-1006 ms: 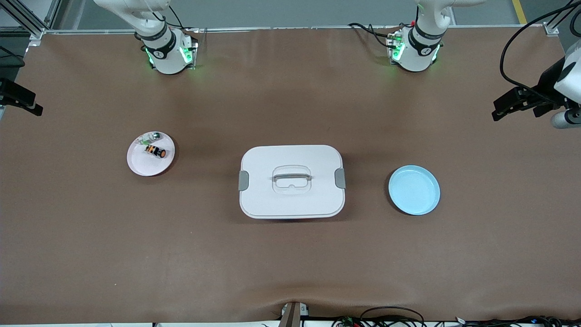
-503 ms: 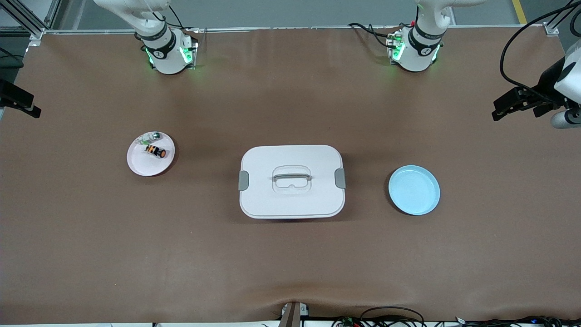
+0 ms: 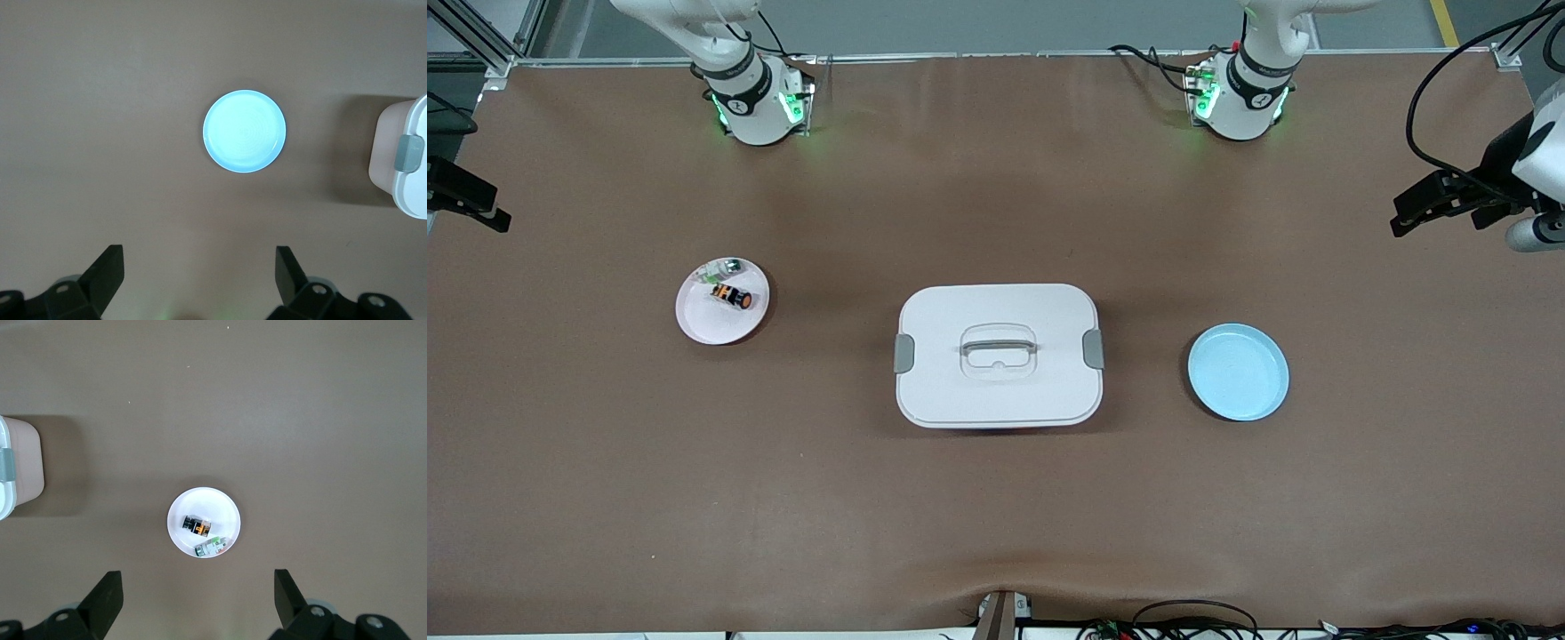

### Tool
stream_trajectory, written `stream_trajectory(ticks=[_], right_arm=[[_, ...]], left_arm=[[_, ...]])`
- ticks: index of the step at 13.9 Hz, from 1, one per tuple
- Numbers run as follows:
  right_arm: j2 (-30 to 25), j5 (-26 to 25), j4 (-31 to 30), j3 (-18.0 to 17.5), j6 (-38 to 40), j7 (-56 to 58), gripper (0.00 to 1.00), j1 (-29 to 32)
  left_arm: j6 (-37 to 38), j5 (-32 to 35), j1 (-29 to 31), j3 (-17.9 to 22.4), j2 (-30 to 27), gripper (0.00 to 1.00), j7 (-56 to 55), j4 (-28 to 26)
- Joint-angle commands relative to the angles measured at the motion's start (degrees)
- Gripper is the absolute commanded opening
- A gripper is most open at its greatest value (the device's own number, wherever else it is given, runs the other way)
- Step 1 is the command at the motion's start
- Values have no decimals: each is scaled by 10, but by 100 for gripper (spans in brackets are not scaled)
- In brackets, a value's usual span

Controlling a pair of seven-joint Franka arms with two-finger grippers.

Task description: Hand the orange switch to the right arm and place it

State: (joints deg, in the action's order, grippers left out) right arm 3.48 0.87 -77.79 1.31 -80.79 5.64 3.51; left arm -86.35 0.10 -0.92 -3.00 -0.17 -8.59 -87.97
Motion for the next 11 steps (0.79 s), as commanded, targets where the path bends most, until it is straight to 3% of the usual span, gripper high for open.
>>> stream_trajectory(ticks=[1, 11], right_arm=[[-1, -3, 4, 0, -1, -9, 100, 0], [-3, 3, 4, -6, 1, -49, 100, -3]], left_arm=[[13, -8, 4, -2, 6, 100, 9, 15], [13, -7, 5, -2, 6, 100, 9, 15]])
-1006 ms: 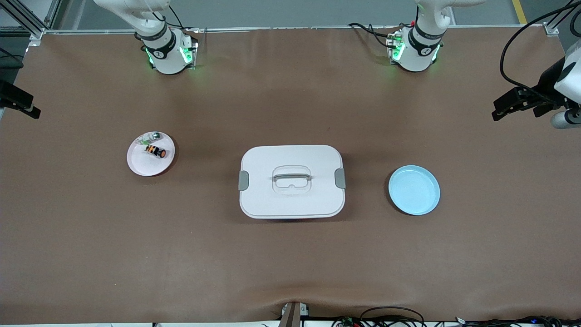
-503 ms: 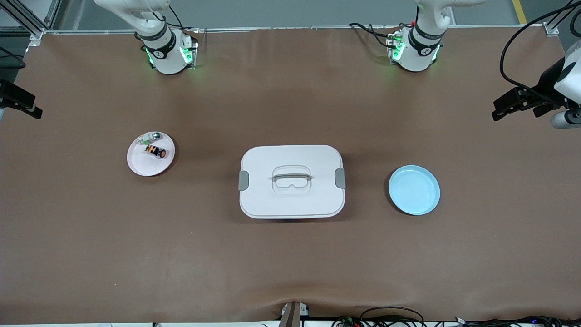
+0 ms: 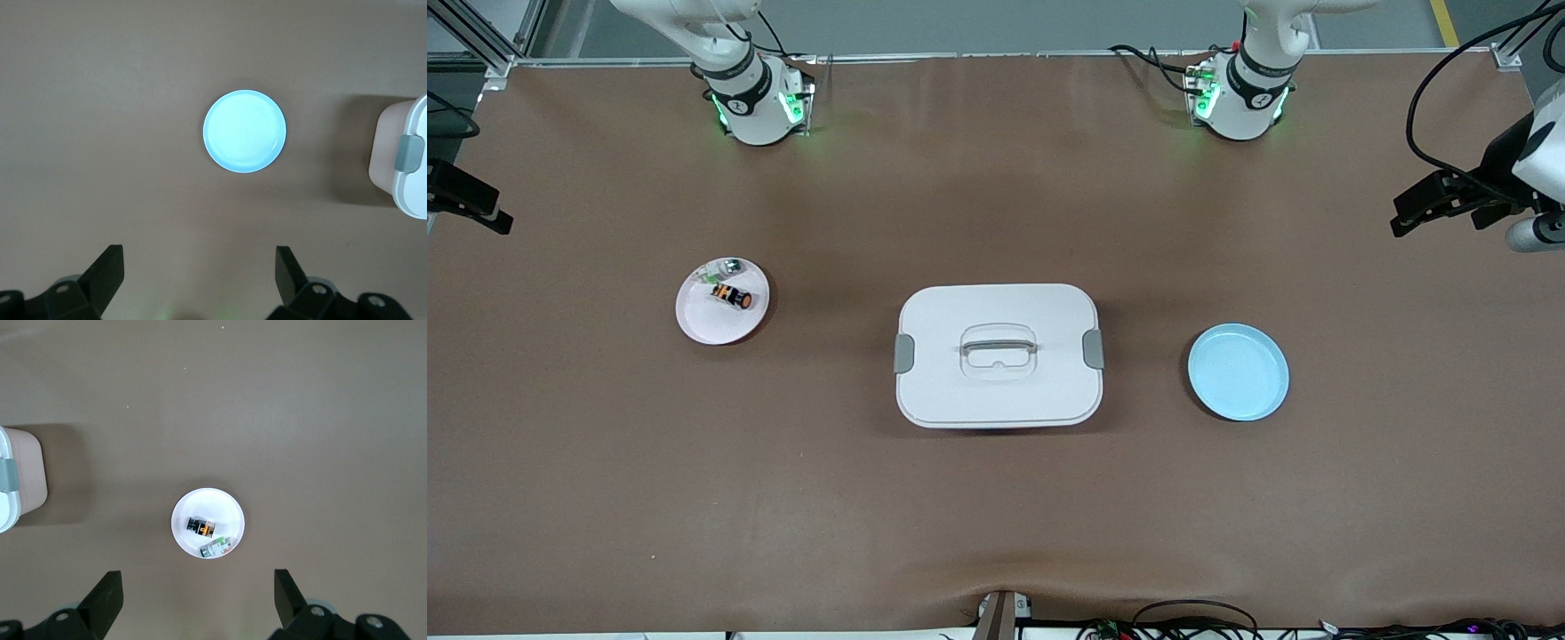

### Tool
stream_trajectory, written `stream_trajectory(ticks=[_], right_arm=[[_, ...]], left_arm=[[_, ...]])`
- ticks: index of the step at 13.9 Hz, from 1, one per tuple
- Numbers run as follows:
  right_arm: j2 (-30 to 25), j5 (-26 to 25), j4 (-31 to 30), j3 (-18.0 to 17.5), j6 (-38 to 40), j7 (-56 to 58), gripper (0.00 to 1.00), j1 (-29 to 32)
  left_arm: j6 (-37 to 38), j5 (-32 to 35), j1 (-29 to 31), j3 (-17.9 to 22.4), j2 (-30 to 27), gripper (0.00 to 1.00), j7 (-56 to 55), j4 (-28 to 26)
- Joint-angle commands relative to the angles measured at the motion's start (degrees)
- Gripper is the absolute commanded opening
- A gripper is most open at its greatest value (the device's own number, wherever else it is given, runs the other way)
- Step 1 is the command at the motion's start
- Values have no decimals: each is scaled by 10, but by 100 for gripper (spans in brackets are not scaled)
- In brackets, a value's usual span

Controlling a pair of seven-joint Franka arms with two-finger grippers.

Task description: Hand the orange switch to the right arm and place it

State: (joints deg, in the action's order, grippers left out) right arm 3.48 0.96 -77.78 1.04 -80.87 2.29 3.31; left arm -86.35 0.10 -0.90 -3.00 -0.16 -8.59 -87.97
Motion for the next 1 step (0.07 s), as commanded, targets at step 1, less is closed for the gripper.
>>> stream_trajectory(ticks=[1], right_arm=[[-3, 2, 4, -3, 2, -16, 100, -1]], left_arm=[[13, -7, 5, -3, 6, 100, 9, 15]])
